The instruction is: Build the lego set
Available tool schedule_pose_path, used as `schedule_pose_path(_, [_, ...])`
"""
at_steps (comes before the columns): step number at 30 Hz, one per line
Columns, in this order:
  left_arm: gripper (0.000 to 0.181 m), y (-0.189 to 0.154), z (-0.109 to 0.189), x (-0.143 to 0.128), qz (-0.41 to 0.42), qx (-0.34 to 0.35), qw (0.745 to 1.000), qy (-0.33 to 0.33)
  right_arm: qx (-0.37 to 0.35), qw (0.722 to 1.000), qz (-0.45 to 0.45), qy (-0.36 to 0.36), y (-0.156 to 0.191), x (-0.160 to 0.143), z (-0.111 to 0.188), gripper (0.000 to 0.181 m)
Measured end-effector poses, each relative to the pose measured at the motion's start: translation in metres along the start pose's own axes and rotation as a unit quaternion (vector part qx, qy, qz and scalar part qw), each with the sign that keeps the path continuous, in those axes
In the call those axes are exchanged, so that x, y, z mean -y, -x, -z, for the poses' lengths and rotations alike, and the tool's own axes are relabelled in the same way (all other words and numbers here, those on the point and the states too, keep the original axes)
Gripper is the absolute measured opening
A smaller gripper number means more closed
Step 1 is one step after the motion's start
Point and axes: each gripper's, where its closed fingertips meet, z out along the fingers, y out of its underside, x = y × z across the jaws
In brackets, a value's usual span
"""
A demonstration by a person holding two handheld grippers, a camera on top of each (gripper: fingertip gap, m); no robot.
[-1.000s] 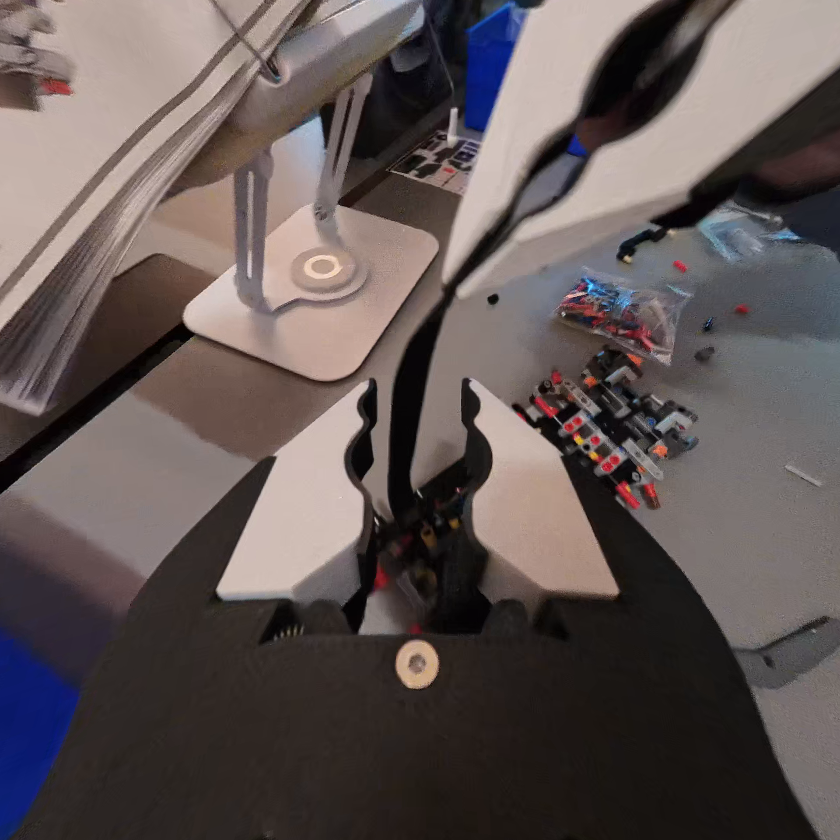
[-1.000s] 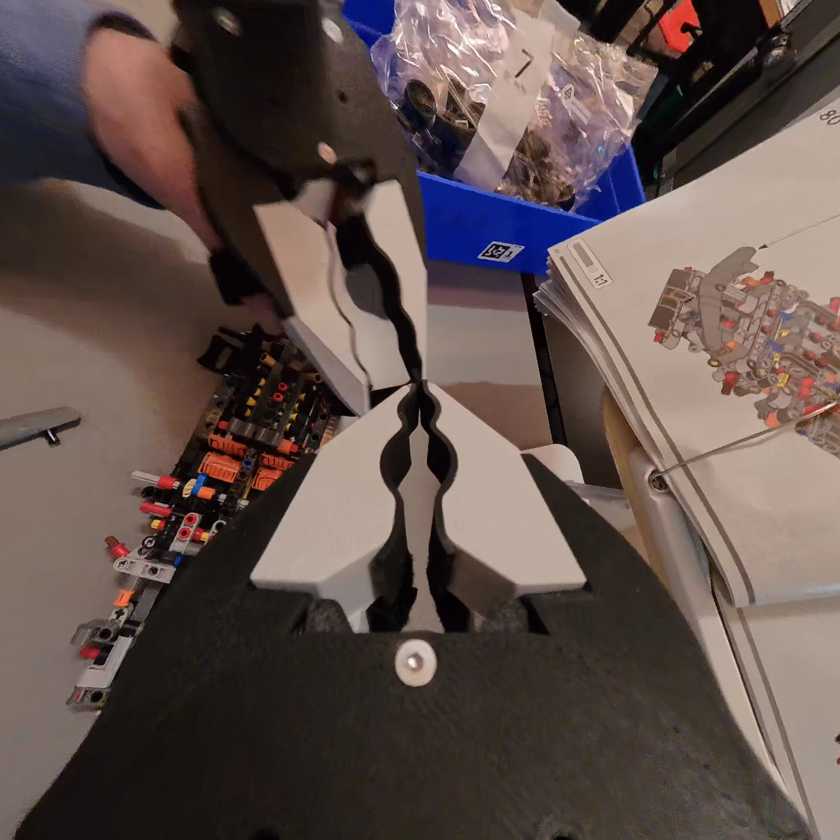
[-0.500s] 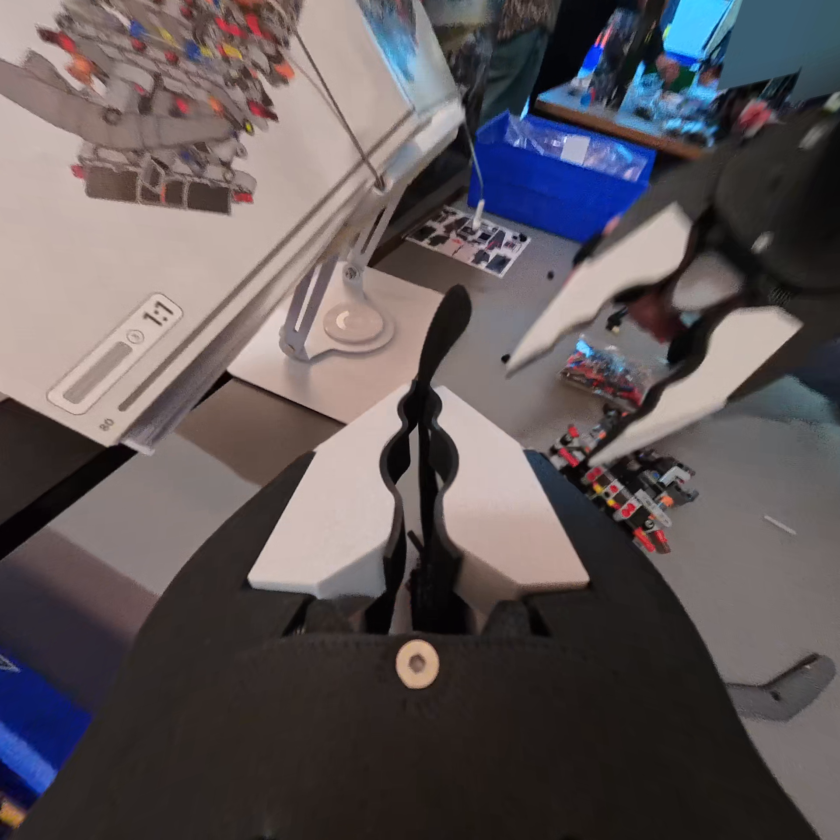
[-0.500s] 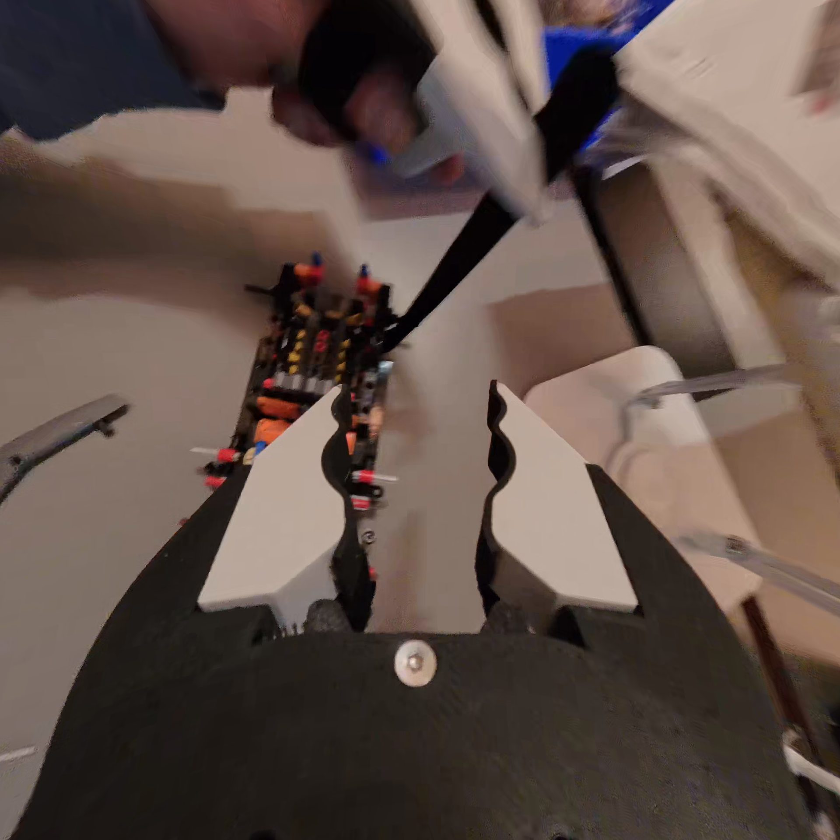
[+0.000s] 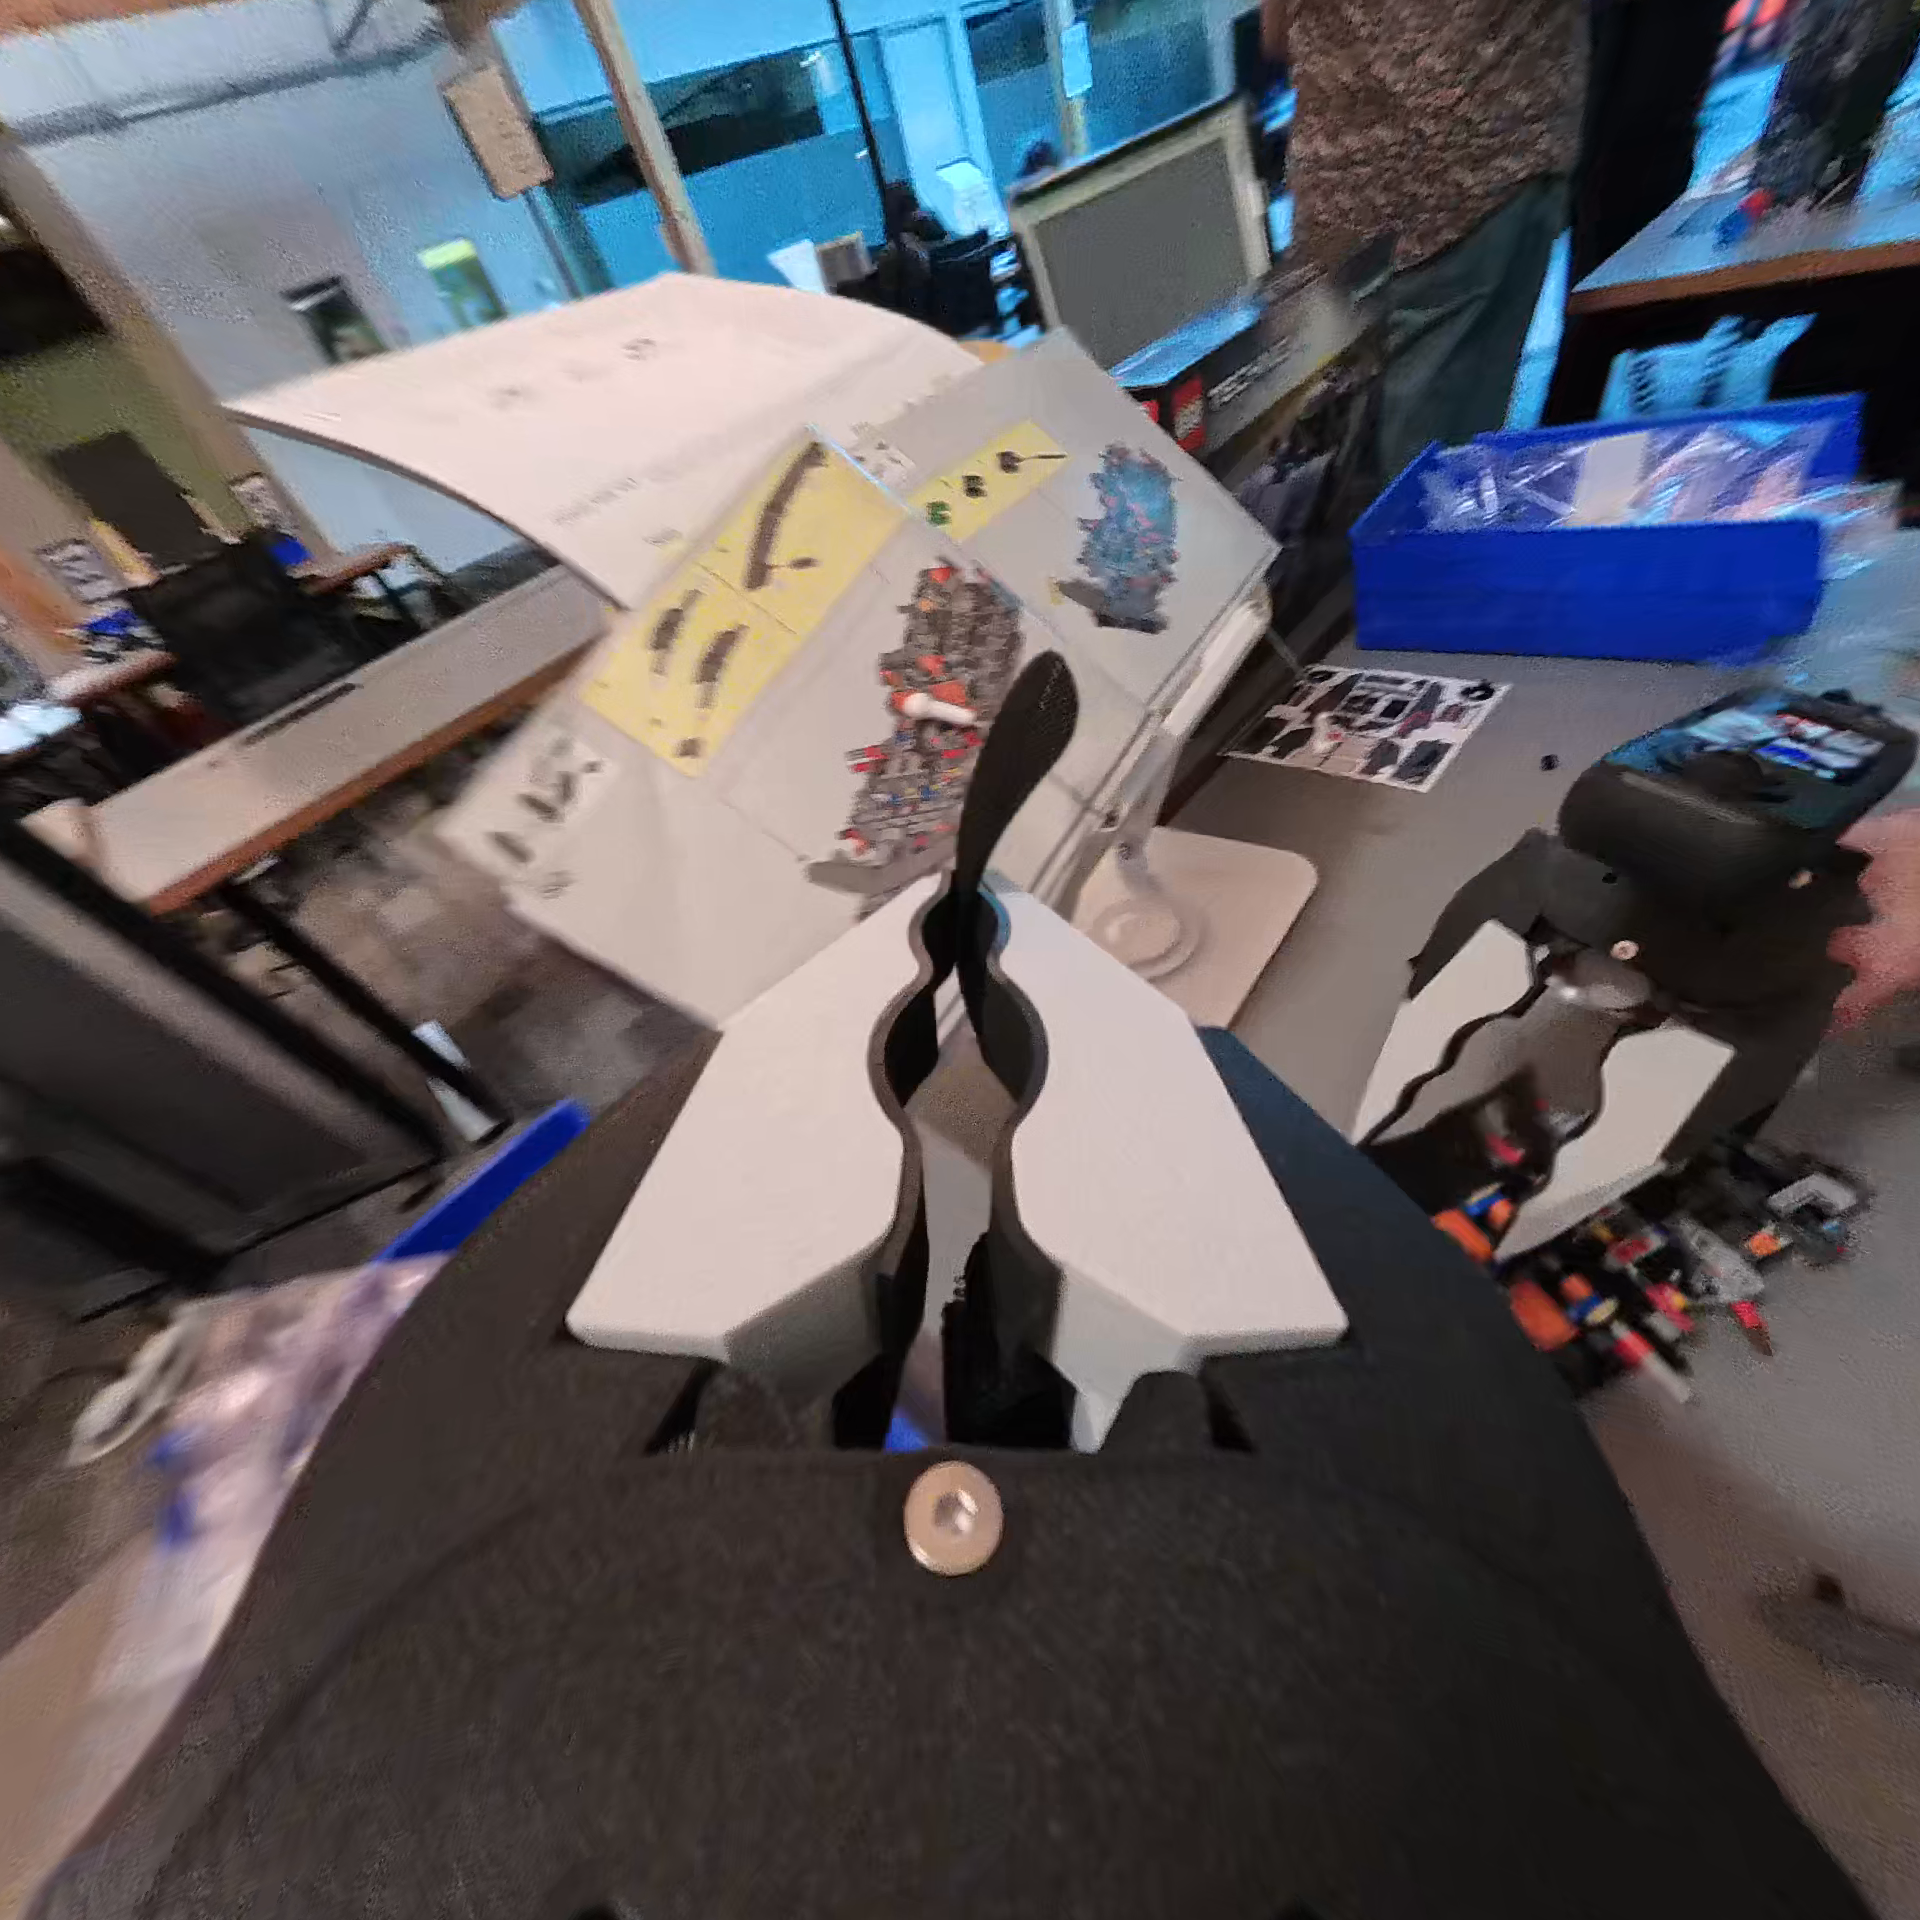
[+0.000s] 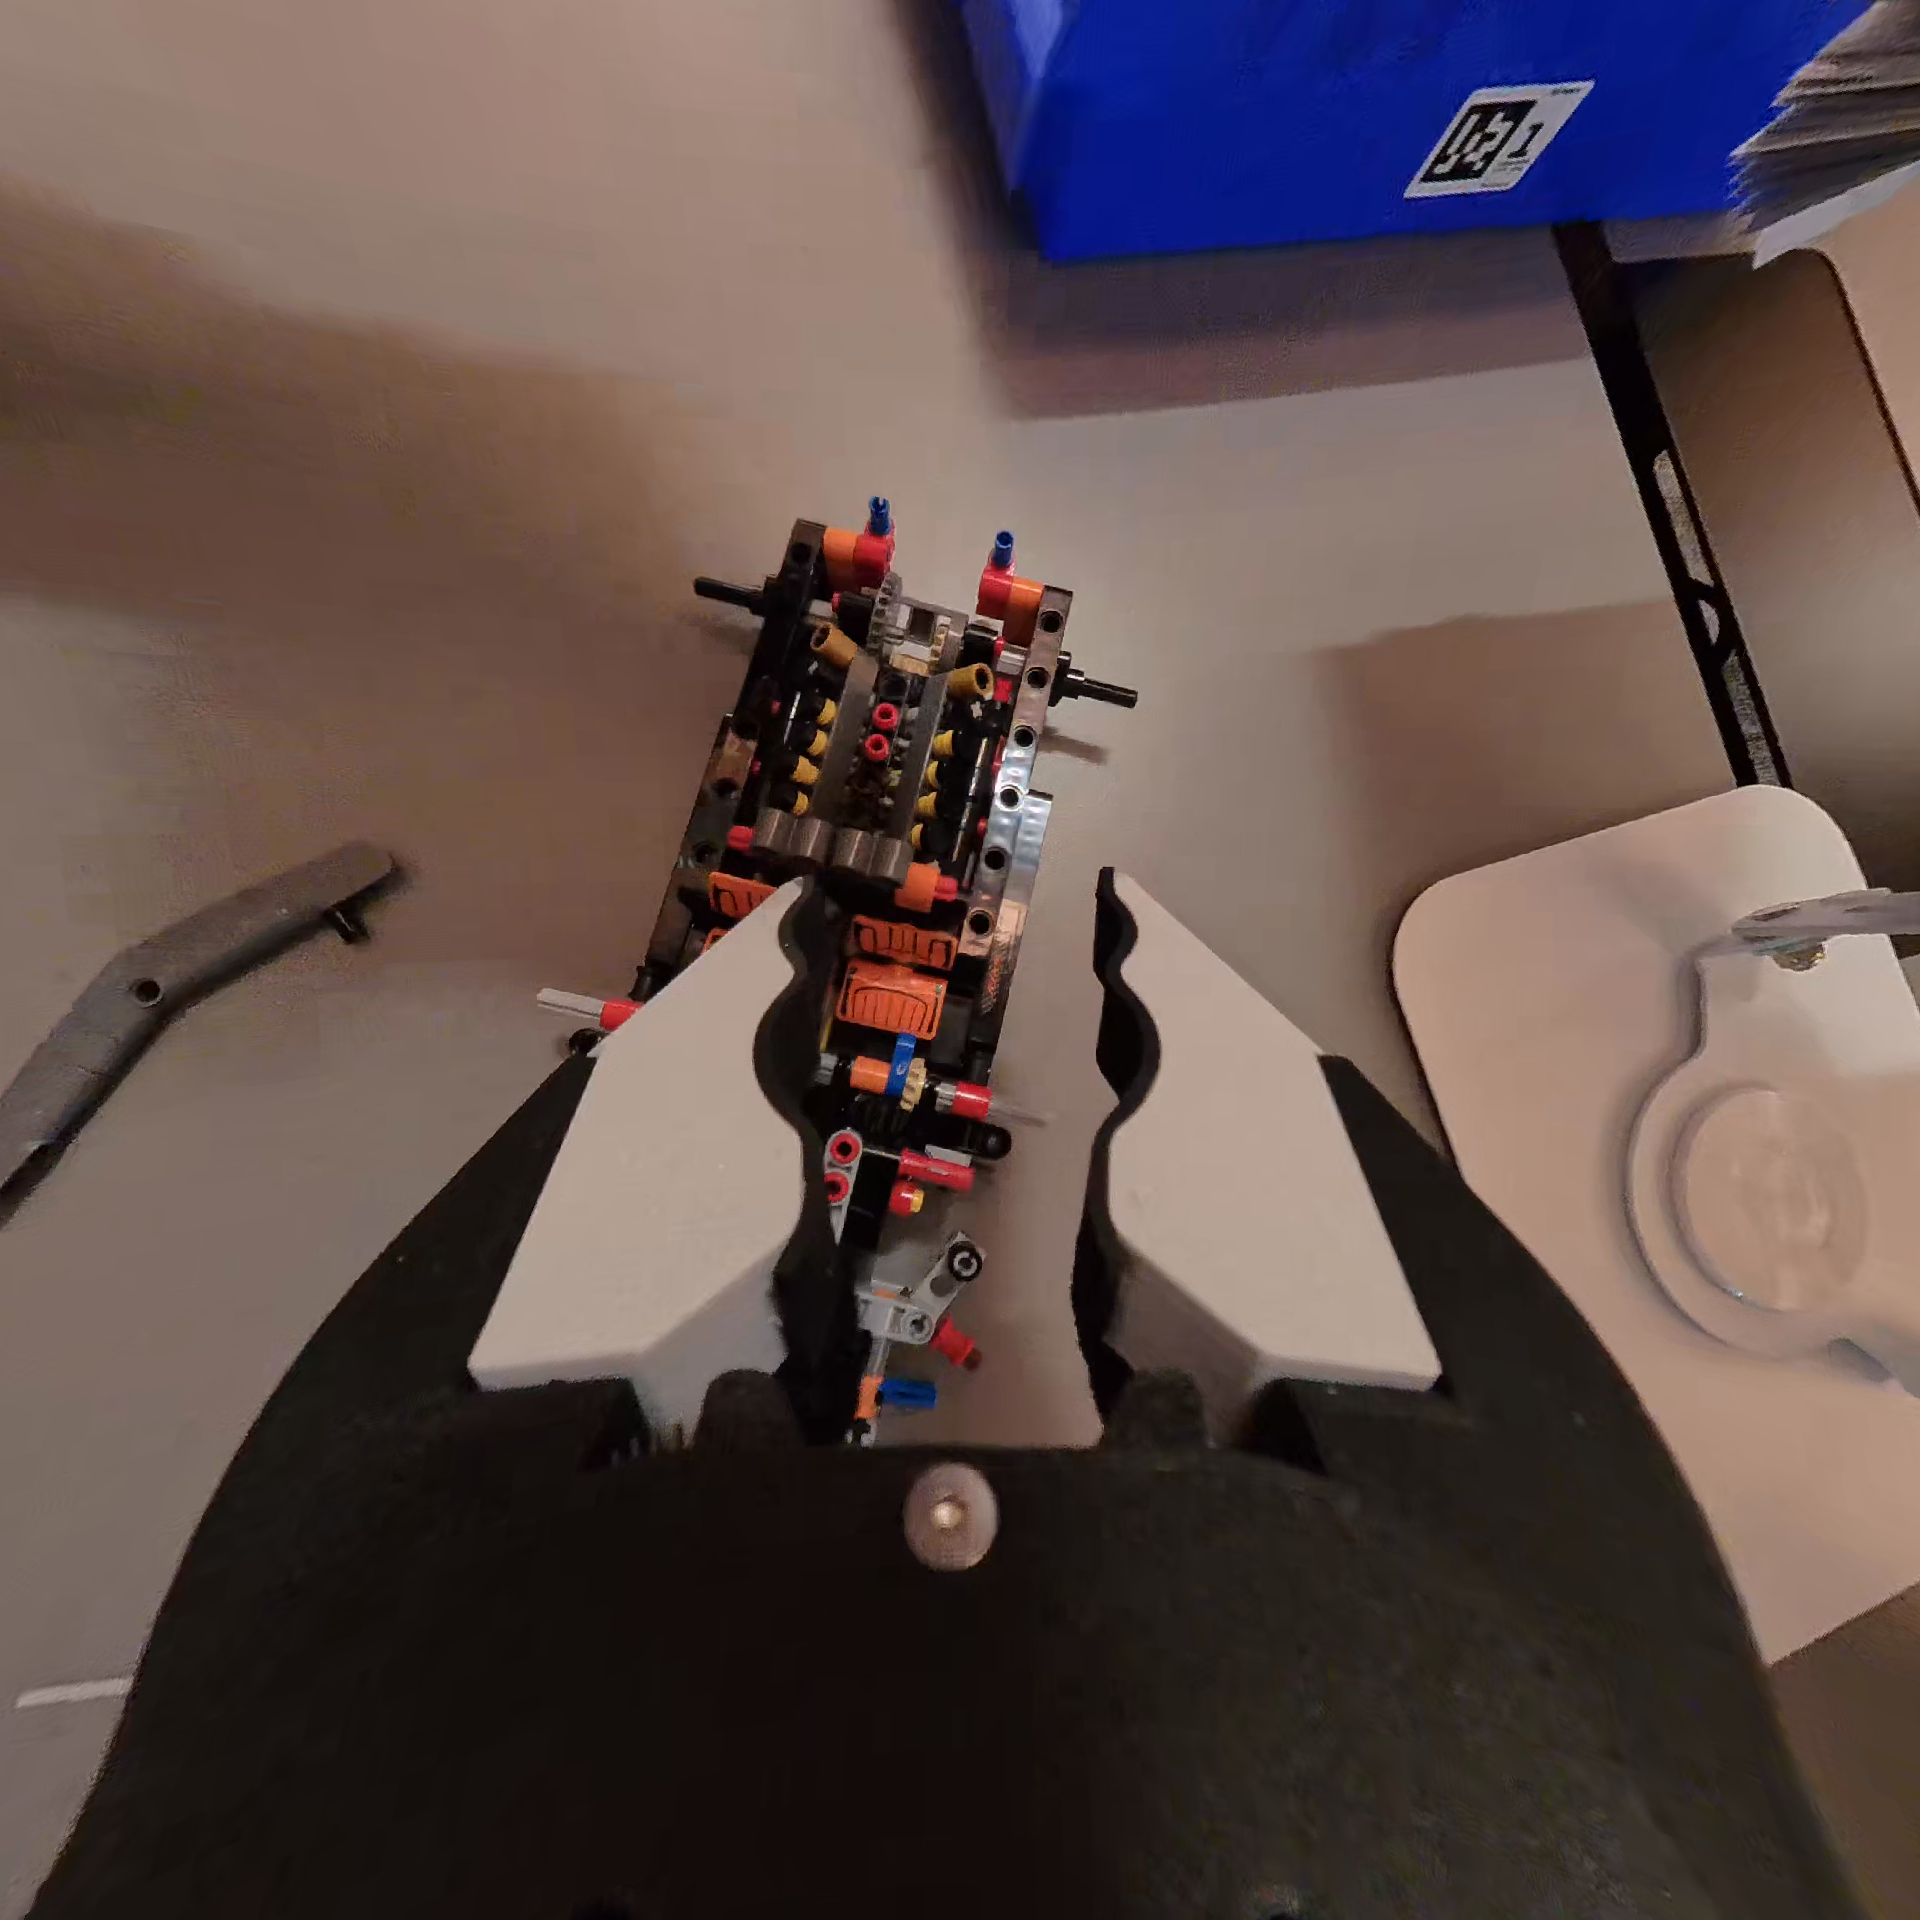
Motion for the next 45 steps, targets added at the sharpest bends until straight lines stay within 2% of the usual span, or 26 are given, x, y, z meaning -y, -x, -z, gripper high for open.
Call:
schedule_pose_path(1, [0.000,0.009,0.018,0.002,-0.009,0.015,1.000,0.013,0.001,1.000,0.003,0.001,0.002,-0.001,0.000,0.049])
schedule_pose_path(4, [0.000,0.047,0.076,-0.001,-0.017,0.070,0.996,0.050,0.007,1.000,0.012,-0.002,0.009,0.000,-0.001,0.049])
schedule_pose_path(7, [0.000,0.098,0.135,-0.030,-0.006,0.140,0.984,0.107,0.018,0.999,0.034,-0.030,0.021,0.012,0.000,0.043])
schedule_pose_path(10, [0.000,0.153,0.194,-0.083,0.024,0.207,0.962,0.177,0.031,0.998,0.040,-0.045,0.030,0.018,0.001,0.043])
schedule_pose_path(14, [0.000,0.214,0.259,-0.157,0.086,0.270,0.932,0.225,0.038,0.998,0.047,-0.036,0.034,0.014,-0.002,0.041])
schedule_pose_path(19, [0.000,0.270,0.297,-0.231,0.178,0.298,0.912,0.218,0.038,0.998,0.052,-0.018,0.033,0.006,-0.004,0.039])
schedule_pose_path(24, [0.000,0.303,0.300,-0.285,0.241,0.287,0.909,0.185,0.037,0.999,0.038,-0.010,0.031,-0.001,-0.005,0.038])
schedule_pose_path(26, [0.010,0.314,0.304,-0.312,0.258,0.307,0.892,0.209,0.036,0.999,0.036,-0.001,0.031,-0.005,-0.005,0.038])
schedule_pose_path(29, [0.022,0.313,0.308,-0.357,0.254,0.312,0.870,0.285,0.037,0.999,0.032,0.005,0.031,-0.010,-0.006,0.038])
schedule_pose_path(30, [0.033,0.313,0.310,-0.365,0.251,0.317,0.865,0.296,0.039,0.999,0.031,0.007,0.032,-0.011,-0.006,0.038])
schedule_pose_path(33, [0.064,0.319,0.319,-0.369,0.238,0.343,0.852,0.315,0.034,0.999,0.035,0.008,0.032,-0.010,-0.005,0.039])
schedule_pose_path(35, [0.078,0.322,0.327,-0.360,0.213,0.358,0.848,0.327,0.029,0.999,0.038,0.009,0.031,-0.008,-0.002,0.040])
schedule_pose_path(39, [0.122,0.322,0.346,-0.344,0.173,0.385,0.823,0.382,0.016,0.999,0.038,0.006,0.028,-0.006,0.006,0.043])
schedule_pose_path(42, [0.117,0.309,0.344,-0.305,0.142,0.389,0.833,0.367,0.004,0.999,0.034,0.000,0.026,-0.005,0.016,0.045])
schedule_pose_path(45, [0.097,0.276,0.311,-0.242,0.107,0.363,0.878,0.293,-0.011,1.000,0.025,-0.002,0.025,-0.007,0.031,0.054])
